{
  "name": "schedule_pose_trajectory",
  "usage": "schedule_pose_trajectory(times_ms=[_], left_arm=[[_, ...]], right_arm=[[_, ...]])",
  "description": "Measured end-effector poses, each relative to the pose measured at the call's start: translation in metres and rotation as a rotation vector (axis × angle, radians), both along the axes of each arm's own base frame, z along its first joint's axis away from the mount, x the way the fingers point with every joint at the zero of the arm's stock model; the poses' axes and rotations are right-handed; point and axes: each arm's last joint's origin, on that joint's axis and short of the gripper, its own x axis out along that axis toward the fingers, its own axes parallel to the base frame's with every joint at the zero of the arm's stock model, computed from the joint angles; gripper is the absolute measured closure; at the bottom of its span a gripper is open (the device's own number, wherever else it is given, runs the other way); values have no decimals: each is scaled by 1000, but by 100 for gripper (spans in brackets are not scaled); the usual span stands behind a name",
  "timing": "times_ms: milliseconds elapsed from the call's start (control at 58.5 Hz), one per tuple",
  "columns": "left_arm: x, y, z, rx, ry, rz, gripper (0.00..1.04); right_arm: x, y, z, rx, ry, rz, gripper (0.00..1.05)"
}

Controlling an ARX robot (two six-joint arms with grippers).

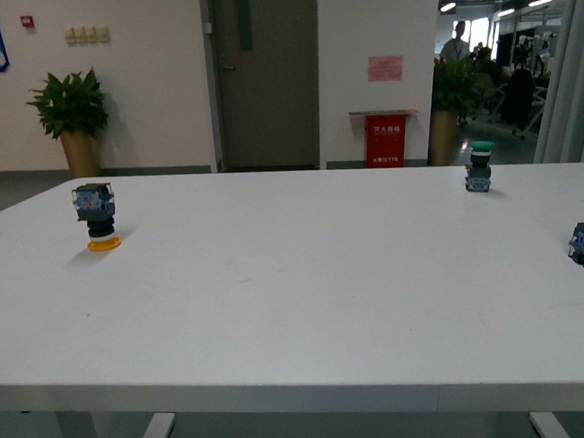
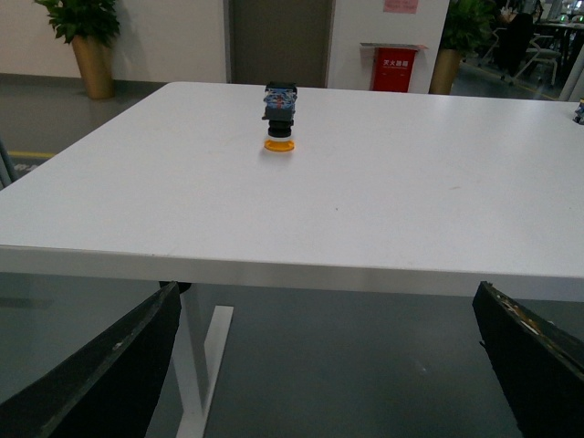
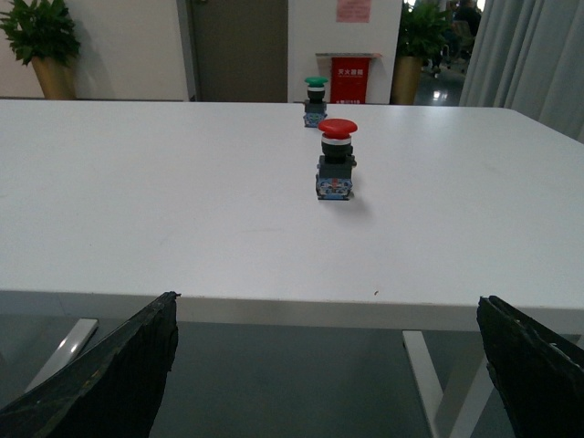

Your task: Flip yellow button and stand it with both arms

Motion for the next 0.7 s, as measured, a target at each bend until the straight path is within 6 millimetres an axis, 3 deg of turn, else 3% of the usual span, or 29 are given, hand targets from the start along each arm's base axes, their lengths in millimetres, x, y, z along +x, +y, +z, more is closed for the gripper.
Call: schedule_pose_trajectory(times_ms=[701], left_arm=[[1, -1, -1, 7, 50, 16, 6]], right_arm=[[0, 0, 0, 0, 0, 0, 7]])
